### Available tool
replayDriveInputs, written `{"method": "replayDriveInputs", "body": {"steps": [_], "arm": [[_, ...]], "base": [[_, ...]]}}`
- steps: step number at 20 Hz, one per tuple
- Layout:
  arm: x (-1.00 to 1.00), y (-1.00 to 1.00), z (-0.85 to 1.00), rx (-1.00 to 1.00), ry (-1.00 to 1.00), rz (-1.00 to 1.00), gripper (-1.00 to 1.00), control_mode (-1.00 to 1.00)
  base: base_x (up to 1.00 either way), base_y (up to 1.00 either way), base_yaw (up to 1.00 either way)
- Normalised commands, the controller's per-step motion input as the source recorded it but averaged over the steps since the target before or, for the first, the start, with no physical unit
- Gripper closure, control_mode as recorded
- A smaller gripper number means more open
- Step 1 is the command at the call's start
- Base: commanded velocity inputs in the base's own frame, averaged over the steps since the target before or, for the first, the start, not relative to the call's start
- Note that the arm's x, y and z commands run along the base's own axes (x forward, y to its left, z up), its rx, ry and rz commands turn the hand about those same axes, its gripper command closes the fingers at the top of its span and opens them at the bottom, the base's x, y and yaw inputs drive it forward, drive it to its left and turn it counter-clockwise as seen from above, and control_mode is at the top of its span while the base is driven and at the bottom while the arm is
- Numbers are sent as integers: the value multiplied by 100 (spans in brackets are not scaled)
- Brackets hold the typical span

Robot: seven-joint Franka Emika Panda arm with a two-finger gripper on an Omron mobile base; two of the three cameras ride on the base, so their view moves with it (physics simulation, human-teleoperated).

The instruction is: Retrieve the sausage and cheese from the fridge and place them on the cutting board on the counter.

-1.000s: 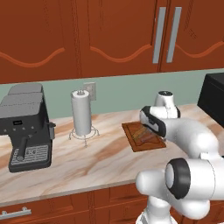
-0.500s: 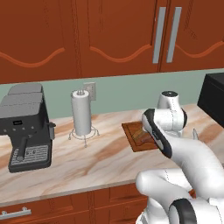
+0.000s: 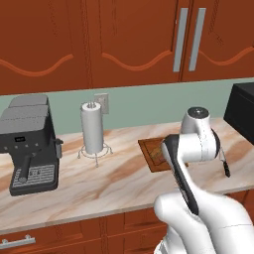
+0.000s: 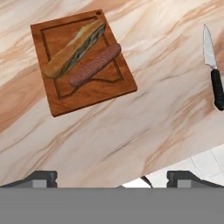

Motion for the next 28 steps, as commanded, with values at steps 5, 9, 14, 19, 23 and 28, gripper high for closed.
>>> {"method": "replayDriveInputs", "body": {"steps": [5,9,14,19,23,28], "arm": [[-42,2,26,0,-23,6,-100,-100],[-25,2,28,1,-9,0,-100,-100],[-5,0,5,0,-1,1,-100,-100],[0,0,0,0,0,0,-100,-100],[0,0,0,0,0,0,-100,100],[0,0,0,0,0,0,-100,100]], "base": [[0,0,0],[0,0,0],[0,0,0],[0,0,0],[-2,0,0],[-42,0,0]]}}
